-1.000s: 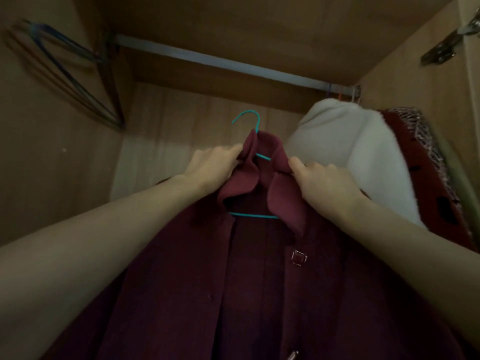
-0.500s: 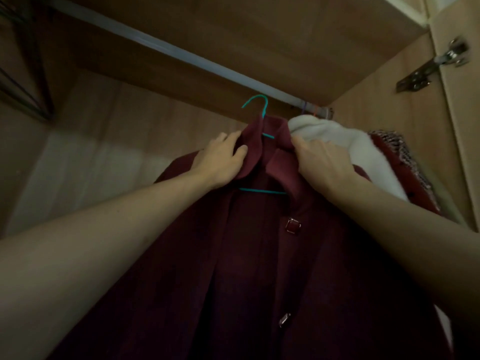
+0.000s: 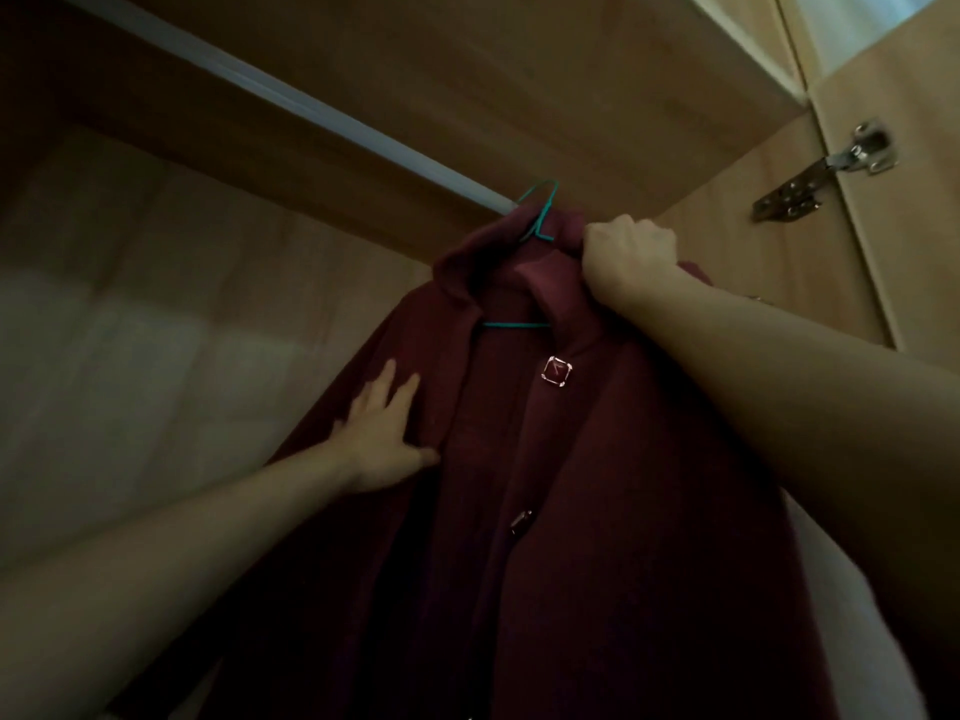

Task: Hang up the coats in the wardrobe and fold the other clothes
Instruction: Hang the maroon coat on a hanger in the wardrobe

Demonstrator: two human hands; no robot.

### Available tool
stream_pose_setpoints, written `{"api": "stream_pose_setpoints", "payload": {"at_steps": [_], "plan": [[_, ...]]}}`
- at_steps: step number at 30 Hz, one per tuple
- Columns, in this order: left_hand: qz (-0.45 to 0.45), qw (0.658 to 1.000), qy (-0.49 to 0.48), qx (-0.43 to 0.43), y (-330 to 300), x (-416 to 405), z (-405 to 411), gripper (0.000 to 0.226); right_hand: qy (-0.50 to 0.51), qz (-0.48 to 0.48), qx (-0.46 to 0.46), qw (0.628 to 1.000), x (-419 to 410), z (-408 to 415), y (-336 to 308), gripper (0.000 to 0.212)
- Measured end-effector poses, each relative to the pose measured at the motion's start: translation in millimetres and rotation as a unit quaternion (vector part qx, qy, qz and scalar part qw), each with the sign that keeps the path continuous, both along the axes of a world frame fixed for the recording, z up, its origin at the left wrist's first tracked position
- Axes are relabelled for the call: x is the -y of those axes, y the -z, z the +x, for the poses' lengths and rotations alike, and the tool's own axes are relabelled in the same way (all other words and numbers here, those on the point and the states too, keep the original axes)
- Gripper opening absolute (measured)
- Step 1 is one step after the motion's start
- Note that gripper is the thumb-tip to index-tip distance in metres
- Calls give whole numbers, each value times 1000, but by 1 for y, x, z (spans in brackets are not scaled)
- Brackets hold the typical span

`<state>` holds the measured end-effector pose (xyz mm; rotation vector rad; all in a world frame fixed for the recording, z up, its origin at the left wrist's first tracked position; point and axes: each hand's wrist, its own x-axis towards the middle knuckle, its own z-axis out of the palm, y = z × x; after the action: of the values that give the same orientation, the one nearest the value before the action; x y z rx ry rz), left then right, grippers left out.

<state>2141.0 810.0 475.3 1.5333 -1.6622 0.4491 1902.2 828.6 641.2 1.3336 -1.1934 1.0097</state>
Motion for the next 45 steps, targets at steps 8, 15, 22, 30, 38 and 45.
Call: {"api": "stream_pose_setpoints", "payload": {"at_steps": [8,15,22,30,38,45], "plan": [[85,996,-13,17,54,39,40,84,25,81,35,996,33,16,-16,37],[58,997,33,-26,75,73,28,59,22,57,-7,998,48,11,-6,35],[71,994,82,-2,128,119,-15,56,-3,23,-45,999,56,8,15,36],[94,985,115,-86,180,95,-30,52,166,71,-26,983,54,32,84,58],[120,989,-61,62,230,26,1,59,45,276,-68,958,43,89,249,70],[173,968,-145,114,259,-50,35,71,-124,432,-100,888,-8,119,366,74]]}}
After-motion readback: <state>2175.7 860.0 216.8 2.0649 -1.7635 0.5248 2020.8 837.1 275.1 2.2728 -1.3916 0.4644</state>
